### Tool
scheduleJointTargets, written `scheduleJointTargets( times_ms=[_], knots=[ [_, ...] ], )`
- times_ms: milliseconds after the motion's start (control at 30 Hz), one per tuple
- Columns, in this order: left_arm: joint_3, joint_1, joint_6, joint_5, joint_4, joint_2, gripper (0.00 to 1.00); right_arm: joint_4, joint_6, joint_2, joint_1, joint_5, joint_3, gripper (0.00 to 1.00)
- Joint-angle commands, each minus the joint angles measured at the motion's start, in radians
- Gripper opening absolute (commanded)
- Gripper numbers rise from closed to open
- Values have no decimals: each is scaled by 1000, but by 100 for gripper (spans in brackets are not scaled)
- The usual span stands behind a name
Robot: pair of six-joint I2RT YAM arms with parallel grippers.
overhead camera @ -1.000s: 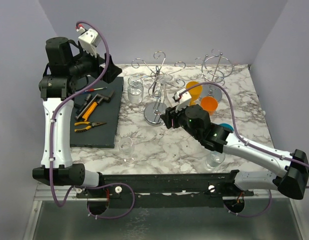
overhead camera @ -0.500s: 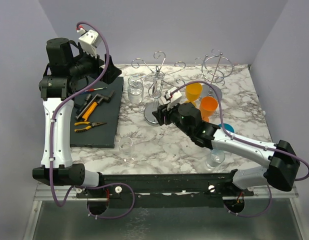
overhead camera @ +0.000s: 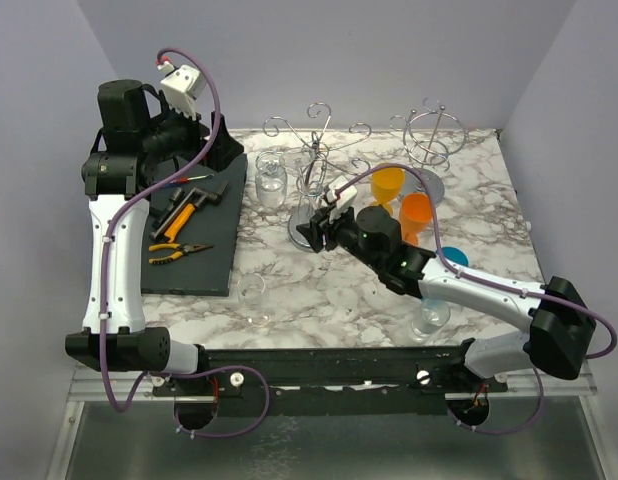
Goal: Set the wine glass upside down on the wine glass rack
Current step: Turn the wine glass upside down at the wine rack.
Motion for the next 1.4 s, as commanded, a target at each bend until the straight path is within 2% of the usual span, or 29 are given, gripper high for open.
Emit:
scheduleJointTargets(
  times_ms=[0,500,767,1000,1067,1167,1233,1300,1367],
  knots=[
    [-8,-2,1,-20,-3,-9,99,88,-56,-26,-4,-82,-39,1],
    [-12,-3,2,-26,2,4,99,274,-58,-106,-4,-95,-173,1],
    [-12,-3,2,-34,5,6,99,370,20,-143,-4,6,-250,0],
    [-18,-3,-2,-30,11,-1,99,366,70,-112,-4,25,-264,2],
    [-20,-3,-3,-29,14,-4,99,362,80,-93,-4,23,-267,16],
    [-20,-3,-1,-27,18,-6,99,361,90,-68,-4,23,-274,51],
    [-19,-3,2,-27,19,-5,99,362,92,-57,-4,28,-275,66],
    [-17,-3,4,-27,18,-3,99,360,93,-51,-4,36,-274,74],
    [-14,-3,4,-27,17,-2,99,355,94,-54,-4,42,-272,77]
  ],
)
